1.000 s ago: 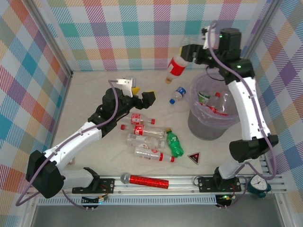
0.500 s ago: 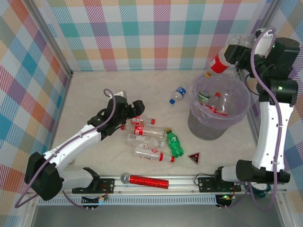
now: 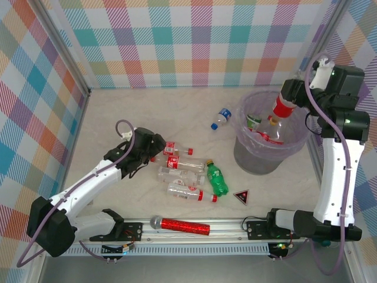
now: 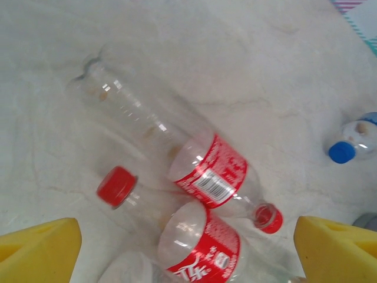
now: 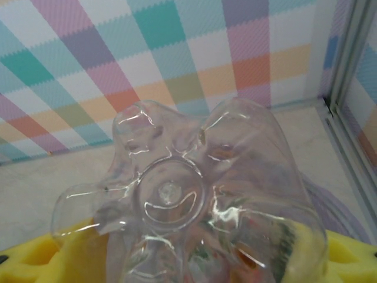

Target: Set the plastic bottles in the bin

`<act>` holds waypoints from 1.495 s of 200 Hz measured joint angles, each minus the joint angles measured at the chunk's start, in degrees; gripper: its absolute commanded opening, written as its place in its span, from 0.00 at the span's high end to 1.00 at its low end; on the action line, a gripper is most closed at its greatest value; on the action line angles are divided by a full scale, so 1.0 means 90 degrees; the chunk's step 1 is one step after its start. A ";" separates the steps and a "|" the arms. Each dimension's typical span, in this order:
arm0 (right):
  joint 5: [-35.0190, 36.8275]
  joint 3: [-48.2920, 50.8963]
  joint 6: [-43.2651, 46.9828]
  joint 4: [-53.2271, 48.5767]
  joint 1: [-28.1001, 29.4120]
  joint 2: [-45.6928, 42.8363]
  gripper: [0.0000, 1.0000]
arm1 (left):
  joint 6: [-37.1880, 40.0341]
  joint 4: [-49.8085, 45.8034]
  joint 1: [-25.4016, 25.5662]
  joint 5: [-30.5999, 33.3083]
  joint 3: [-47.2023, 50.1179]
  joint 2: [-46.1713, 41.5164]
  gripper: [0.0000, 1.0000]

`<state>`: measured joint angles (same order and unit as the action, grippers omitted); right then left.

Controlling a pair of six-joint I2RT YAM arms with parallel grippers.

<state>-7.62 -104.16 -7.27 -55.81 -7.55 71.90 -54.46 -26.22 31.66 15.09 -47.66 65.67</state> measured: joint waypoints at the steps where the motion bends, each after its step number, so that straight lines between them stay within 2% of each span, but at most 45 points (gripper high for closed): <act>1: 0.0002 0.0017 0.0005 -0.0002 0.0000 -0.0002 0.38 | -0.0019 0.0000 0.0000 0.0000 0.0022 -0.0010 0.07; 49: 0.0134 0.1212 0.0051 -0.0253 0.0000 -0.0070 0.38 | -0.0500 -0.0073 0.0000 -0.0005 0.0279 -0.0019 0.07; 75: 0.0131 0.1843 0.0032 -0.0240 -0.0007 -0.0080 0.37 | -0.0639 -0.0039 0.0000 -0.0005 0.0384 -0.0017 0.00; 109: 0.0107 0.2521 -0.0022 -0.0185 -0.0049 -0.0078 0.37 | -0.0874 0.0039 0.0000 0.0017 0.0415 0.0109 0.00; 194: -0.0039 0.3296 -0.0124 0.0430 -0.0078 0.0350 0.35 | -0.1464 0.0481 -0.0078 0.0328 0.0457 0.0804 0.00; 212: -0.0046 0.3342 -0.0124 0.0474 -0.0078 0.0374 0.30 | -0.1625 0.0486 -0.0085 0.0454 0.0459 0.0950 0.00; 250: -0.0112 0.3337 -0.0129 0.0537 -0.0085 0.0376 0.11 | -0.1860 0.0685 -0.0134 0.0568 0.0459 0.1144 0.00; 299: -0.0427 0.3218 -0.0112 0.0583 -0.0083 -0.0044 0.06 | -0.1979 0.0814 -0.0226 0.0556 0.0347 0.1702 0.00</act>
<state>-11.46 -75.20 -8.27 -50.57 -8.29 71.50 -72.27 -18.90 29.63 20.10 -44.53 80.99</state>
